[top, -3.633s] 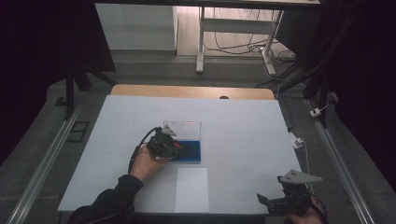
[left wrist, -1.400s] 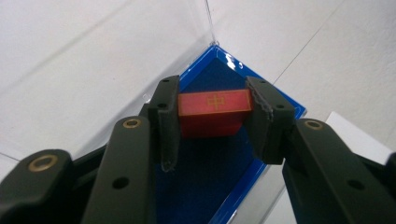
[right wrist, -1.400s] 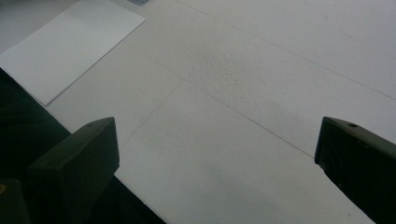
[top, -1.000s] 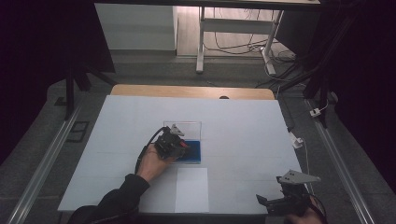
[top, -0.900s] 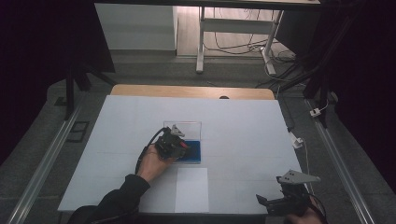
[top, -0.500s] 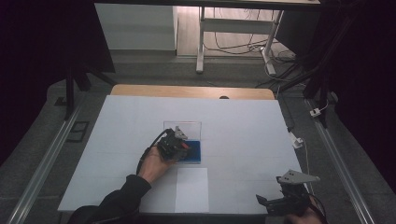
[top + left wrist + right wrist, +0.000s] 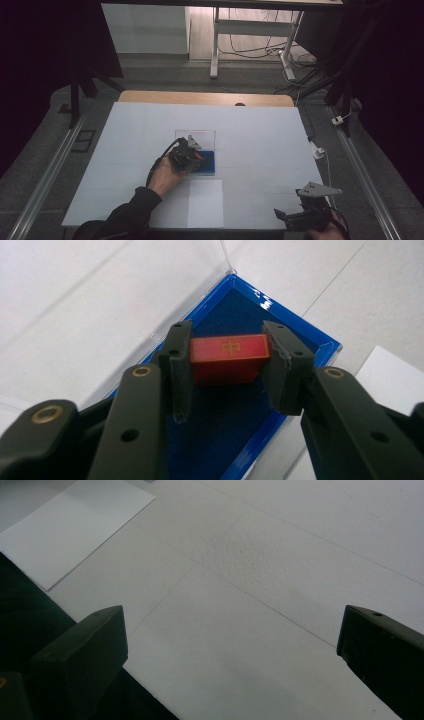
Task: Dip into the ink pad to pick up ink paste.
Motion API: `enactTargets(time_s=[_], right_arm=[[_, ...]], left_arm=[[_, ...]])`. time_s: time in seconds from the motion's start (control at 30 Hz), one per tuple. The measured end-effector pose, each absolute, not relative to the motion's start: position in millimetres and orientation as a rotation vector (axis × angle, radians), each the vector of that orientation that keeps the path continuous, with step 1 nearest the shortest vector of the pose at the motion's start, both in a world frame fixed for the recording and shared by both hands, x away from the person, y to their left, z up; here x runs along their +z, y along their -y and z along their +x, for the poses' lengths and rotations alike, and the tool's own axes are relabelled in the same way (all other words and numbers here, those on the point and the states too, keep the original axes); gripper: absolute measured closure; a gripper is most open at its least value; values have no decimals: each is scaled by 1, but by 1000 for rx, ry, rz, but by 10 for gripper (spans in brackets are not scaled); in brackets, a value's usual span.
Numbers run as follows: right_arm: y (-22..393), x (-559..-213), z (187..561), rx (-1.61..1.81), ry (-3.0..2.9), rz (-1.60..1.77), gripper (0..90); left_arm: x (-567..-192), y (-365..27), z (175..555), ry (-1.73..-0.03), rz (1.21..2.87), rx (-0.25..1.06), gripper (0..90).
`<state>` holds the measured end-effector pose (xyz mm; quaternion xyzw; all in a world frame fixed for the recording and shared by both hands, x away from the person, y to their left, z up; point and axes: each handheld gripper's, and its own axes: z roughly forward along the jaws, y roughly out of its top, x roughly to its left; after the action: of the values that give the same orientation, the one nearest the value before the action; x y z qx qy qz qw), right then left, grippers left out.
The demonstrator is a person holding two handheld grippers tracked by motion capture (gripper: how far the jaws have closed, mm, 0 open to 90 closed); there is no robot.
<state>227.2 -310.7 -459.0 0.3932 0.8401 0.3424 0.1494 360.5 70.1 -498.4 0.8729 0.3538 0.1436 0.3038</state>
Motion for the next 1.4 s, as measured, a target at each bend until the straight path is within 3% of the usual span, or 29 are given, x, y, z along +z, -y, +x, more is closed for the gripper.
enactTargets(time_s=[0.23, 1.4], right_arm=[[311, -459, 227, 987, -2411, 1129, 4], [313, -458, 226, 1015, -2404, 1127, 4]], left_arm=[[-501, -85, 370, -964, 2248, 237, 588], [-496, -94, 370, -925, 2188, 247, 582]])
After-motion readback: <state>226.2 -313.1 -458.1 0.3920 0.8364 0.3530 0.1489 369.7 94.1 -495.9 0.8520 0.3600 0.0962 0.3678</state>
